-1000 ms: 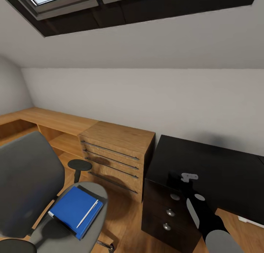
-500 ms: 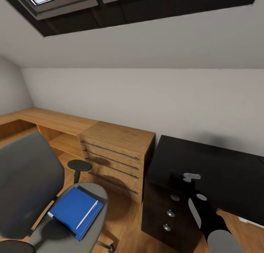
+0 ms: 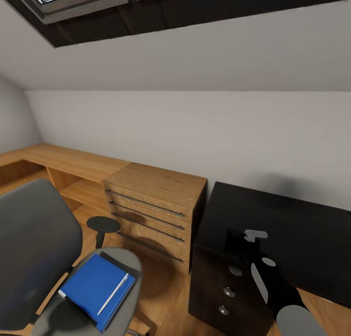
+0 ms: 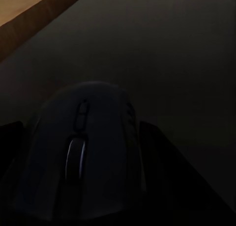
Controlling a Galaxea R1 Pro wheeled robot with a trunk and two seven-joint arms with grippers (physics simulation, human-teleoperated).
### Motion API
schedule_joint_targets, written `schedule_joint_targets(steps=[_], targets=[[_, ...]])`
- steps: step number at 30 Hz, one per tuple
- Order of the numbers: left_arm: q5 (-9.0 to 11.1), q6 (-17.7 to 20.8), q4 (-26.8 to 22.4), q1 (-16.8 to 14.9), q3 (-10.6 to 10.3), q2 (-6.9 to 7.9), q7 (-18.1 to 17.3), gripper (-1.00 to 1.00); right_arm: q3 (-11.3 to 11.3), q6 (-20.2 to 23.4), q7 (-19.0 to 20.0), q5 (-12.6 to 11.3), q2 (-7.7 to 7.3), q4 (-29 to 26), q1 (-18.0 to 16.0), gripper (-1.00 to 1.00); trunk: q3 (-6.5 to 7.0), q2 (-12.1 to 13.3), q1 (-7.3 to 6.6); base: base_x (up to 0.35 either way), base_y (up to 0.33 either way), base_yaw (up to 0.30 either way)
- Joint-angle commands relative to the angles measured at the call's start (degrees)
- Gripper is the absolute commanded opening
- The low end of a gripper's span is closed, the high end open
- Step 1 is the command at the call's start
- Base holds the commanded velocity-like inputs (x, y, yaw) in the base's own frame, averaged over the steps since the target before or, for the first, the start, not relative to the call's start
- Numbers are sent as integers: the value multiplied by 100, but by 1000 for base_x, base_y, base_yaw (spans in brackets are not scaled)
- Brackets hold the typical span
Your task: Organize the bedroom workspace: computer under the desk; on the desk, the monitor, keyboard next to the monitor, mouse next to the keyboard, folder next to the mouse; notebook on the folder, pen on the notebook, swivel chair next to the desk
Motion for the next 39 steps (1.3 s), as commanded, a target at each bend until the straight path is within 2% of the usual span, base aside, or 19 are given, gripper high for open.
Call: schedule_joint_targets(steps=[1, 8, 22, 28, 39], targets=[[-48, -6, -11, 2, 20, -2, 43, 100, -23, -4, 40, -22, 3, 0, -5, -100, -4, -2, 1, 176, 0, 0], [-48, -6, -11, 2, 16, 2, 43, 100, -23, -3, 39, -17, 4, 0, -3, -100, -4, -2, 1, 164, 0, 0], [-40, -6, -12, 2, 18, 3, 52, 100, -14, -2, 46, -15, 4, 0, -6, -100, -4, -2, 1, 14, 0, 0], [-40, -6, -17, 2, 22, 6, 59, 100, -14, -1, 47, -15, 4, 0, -3, -100, -112, -243, 133, 0, 0, 0], [-39, -6, -18, 2, 20, 7, 60, 100, -1, -1, 44, -15, 4, 5, -5, -100, -112, -243, 133, 0, 0, 0]])
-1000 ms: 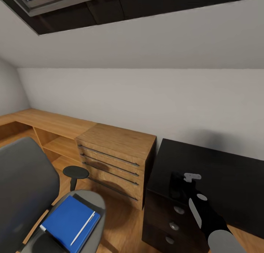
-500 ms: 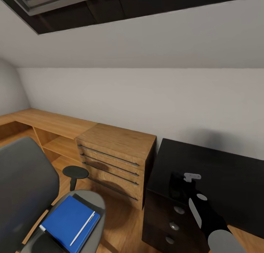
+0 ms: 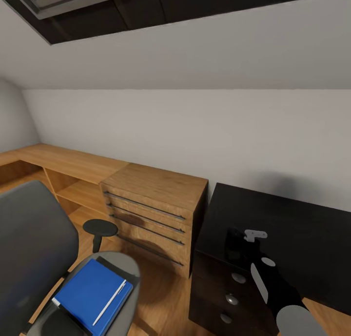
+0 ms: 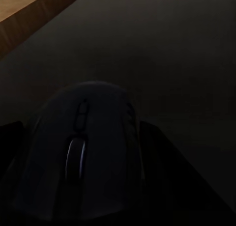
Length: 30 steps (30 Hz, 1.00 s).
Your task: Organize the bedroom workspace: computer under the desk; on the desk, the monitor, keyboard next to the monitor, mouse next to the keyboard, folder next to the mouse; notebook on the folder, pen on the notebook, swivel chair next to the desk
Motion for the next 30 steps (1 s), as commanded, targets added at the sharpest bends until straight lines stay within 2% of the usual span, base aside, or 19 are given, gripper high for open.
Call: schedule_joint_targets(steps=[1, 24, 30], targets=[[-50, -5, -12, 3, 20, -2, 44, 100, -22, -2, 41, -21, 3, 1, -3, -100, -4, -2, 0, 0, 0, 0], [-50, -5, -5, 3, 20, -2, 51, 100, -2, 42, -9, 21, 3, -12, -1, -100, -4, -2, 0, 0, 0, 0], [-48, -5, -5, 3, 20, -2, 53, 100, -1, 166, -16, 23, 3, -13, -3, -100, -4, -2, 0, -66, 0, 0]])
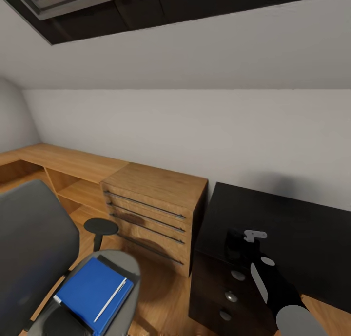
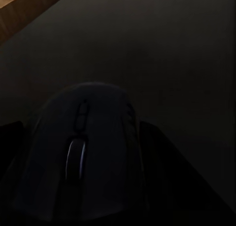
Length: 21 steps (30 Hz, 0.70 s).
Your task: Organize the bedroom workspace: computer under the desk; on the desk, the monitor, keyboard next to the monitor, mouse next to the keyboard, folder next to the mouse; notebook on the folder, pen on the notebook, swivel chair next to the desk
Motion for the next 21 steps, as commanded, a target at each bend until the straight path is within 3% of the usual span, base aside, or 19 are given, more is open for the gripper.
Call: schedule_joint_targets(steps=[1, 12, 21], targets=[[-51, -6, -11, 3, 20, -2, 45, 100, -24, 22, 38, -17, 3, -4, -3, -100, -4, -3, -2, -204, 0, 0], [-50, -6, -11, 3, 20, 7, 52, 100, -23, 57, 27, -16, 3, -5, -4, -100, -4, -3, -2, -79, 0, 0], [-48, -6, -13, 3, 26, 7, 50, 100, -18, 179, -290, 127, 12, 3, 0, -100, -4, -3, -2, -3, 0, 0]])
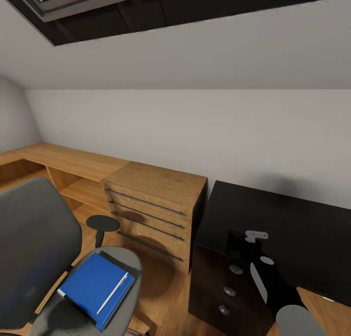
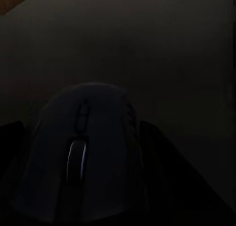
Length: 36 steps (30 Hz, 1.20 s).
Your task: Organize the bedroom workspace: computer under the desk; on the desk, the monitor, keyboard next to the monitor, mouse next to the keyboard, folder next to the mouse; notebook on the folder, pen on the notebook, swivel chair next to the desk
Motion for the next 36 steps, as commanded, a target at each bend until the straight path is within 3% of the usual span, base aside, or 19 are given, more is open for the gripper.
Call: schedule_joint_targets(steps=[1, 16, 33, 34, 36], targets=[[-50, -6, -11, 3, 22, -2, 47, 100, -31, 50, -7, 41, 2, 45, 1, -100, -23, -42, 22, 0, 0, 0], [-53, -6, -15, 3, 24, -2, 44, 100, -35, 90, -45, 90, 9, 45, -3, -100, -293, -644, 352, 0, 0, 0], [-51, -6, -12, 3, 20, -2, 45, 100, -35, 90, -45, 90, 10, 41, -2, -100, -293, -644, 352, 0, 0, 0], [-52, -6, -14, 3, 18, -2, 45, 100, -35, 90, -45, 90, 10, 39, -3, 100, -293, -644, 352, 0, 0, 0], [-52, -6, -16, 3, 16, -2, 42, 100, -32, 90, -45, 90, 10, 38, -1, 100, -293, -644, 352, 0, 0, 0]])
